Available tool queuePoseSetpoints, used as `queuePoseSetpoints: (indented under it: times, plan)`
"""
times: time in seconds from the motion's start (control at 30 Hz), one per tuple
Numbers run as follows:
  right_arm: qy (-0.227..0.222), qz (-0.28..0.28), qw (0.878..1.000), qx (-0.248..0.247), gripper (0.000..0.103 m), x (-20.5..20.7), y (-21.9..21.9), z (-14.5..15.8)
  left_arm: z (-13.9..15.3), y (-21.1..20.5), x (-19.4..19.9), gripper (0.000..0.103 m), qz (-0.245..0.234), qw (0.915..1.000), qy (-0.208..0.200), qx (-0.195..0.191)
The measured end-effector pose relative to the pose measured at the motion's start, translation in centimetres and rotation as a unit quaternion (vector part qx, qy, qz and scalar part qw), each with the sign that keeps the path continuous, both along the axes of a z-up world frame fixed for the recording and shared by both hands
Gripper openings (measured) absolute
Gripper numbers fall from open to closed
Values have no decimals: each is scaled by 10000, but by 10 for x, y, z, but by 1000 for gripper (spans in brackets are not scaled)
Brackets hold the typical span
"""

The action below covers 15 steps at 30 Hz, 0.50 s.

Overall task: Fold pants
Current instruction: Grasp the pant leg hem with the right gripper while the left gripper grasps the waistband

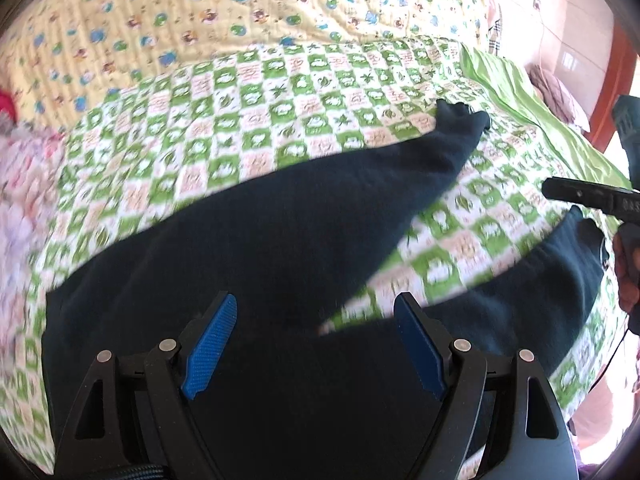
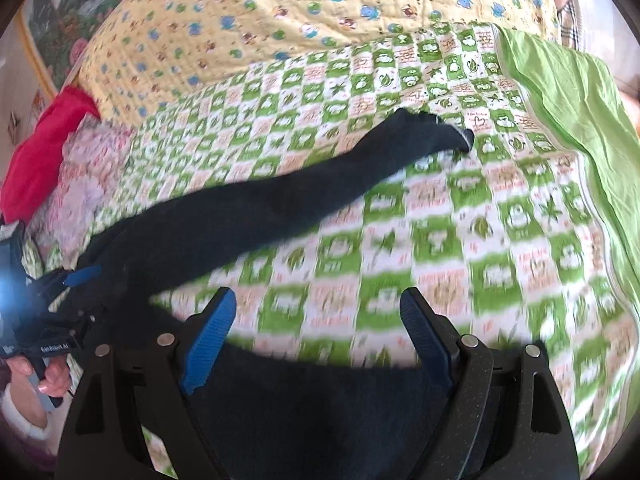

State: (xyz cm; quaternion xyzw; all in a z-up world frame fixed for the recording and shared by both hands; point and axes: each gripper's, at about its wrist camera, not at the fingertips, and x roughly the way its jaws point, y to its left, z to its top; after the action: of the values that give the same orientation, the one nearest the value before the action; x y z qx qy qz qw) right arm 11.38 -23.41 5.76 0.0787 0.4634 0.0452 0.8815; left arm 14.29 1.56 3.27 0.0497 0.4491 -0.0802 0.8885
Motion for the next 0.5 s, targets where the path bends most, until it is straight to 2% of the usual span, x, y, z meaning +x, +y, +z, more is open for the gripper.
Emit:
queuePoseSetpoints:
  times: [0.13,0.27,0.33,0.5]
  plan:
    - [22,-287,9995,139,84,31,-19,0,2,5,34,81,-136,9998,106,-96]
    - [127,-670,9970,363,84,59,-44,-3,4,5,65,81,-306,9995,68,37]
    - [221,-874,9942,584,84,73,-58,-7,5,4,80,81,-463,9988,-26,165]
    - [329,-1279,9868,939,84,97,-84,-15,-5,-3,115,81,-911,9955,187,174]
